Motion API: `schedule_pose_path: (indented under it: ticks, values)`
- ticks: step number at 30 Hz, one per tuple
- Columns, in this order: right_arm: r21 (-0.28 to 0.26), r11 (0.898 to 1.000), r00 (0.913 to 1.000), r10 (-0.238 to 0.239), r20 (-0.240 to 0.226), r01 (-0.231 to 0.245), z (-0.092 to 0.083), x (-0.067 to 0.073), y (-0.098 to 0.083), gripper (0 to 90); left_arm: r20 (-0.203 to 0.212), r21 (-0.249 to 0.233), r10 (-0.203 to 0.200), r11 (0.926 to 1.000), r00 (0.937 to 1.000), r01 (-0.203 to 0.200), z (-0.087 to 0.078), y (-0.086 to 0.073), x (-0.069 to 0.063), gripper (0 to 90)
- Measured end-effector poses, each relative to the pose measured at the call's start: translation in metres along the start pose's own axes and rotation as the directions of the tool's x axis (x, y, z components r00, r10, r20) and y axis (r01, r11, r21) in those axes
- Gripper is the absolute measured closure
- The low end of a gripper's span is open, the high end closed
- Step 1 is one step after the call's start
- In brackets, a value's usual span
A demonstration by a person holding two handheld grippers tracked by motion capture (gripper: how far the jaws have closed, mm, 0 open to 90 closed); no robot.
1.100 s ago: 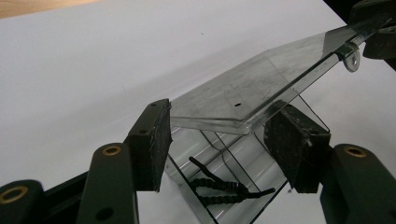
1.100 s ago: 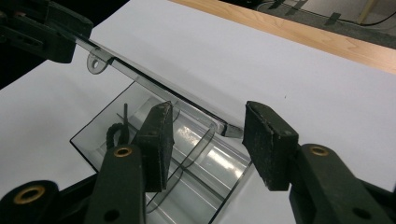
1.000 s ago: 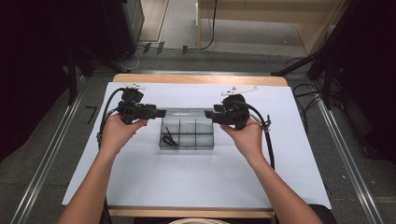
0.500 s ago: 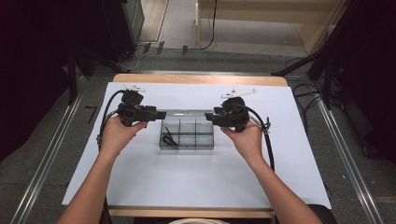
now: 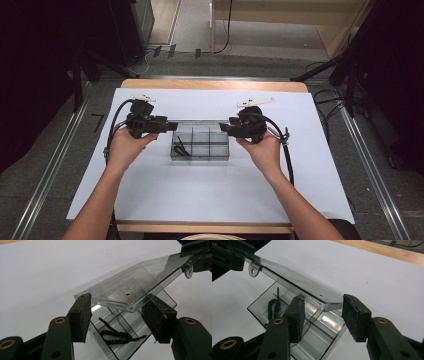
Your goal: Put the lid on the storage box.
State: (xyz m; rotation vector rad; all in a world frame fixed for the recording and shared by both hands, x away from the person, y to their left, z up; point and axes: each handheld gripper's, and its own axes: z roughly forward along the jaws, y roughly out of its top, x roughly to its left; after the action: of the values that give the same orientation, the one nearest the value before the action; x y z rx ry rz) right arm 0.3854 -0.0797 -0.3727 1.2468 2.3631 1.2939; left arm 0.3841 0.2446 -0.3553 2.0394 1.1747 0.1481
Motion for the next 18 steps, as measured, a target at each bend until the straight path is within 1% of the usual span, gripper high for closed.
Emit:
schedule_pose_path:
  ticks: [5, 10, 13, 18]
  values:
    - [0.006, 1.000, 1.0000, -0.004, 0.001, 0.004, 0.001, 0.001, -0.002, 55.0, 0.000, -0.001, -0.009, 1.0000, 1.0000, 0.009, 0.001, -0.005, 0.001, 41.9]
    - [0.008, 1.000, 1.0000, -0.002, 0.000, 0.002, 0.000, 0.001, -0.005, 55.1, -0.010, -0.004, 0.004, 1.0000, 0.9999, -0.004, 0.001, -0.008, -0.001, 41.8]
    - [0.012, 1.000, 1.0000, -0.002, 0.000, 0.002, 0.001, 0.001, -0.008, 55.1, -0.011, -0.012, 0.003, 0.9999, 0.9999, -0.003, 0.002, -0.010, -0.002, 41.6]
    - [0.015, 1.000, 1.0000, -0.002, -0.002, 0.002, 0.001, 0.002, -0.010, 55.1, -0.007, -0.008, 0.004, 1.0000, 1.0000, -0.004, 0.003, -0.014, -0.002, 40.8]
